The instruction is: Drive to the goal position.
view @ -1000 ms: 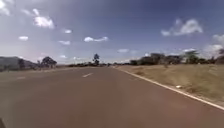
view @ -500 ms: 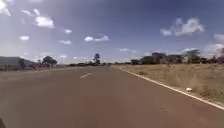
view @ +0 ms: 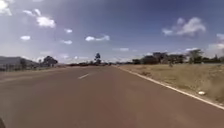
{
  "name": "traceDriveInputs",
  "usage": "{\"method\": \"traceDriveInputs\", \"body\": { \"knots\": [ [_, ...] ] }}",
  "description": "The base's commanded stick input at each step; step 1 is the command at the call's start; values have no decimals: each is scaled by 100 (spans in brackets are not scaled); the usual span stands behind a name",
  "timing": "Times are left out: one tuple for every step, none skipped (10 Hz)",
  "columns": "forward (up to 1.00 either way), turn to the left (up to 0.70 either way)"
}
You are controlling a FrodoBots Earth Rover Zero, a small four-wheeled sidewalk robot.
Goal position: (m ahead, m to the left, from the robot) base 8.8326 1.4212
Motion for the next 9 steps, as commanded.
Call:
{"method": "traceDriveInputs", "body": {
  "knots": [
    [85,0],
    [85,0],
    [85,0],
    [85,0],
    [85,0],
    [85,0],
    [85,0],
    [85,0],
    [85,0]
  ]
}}
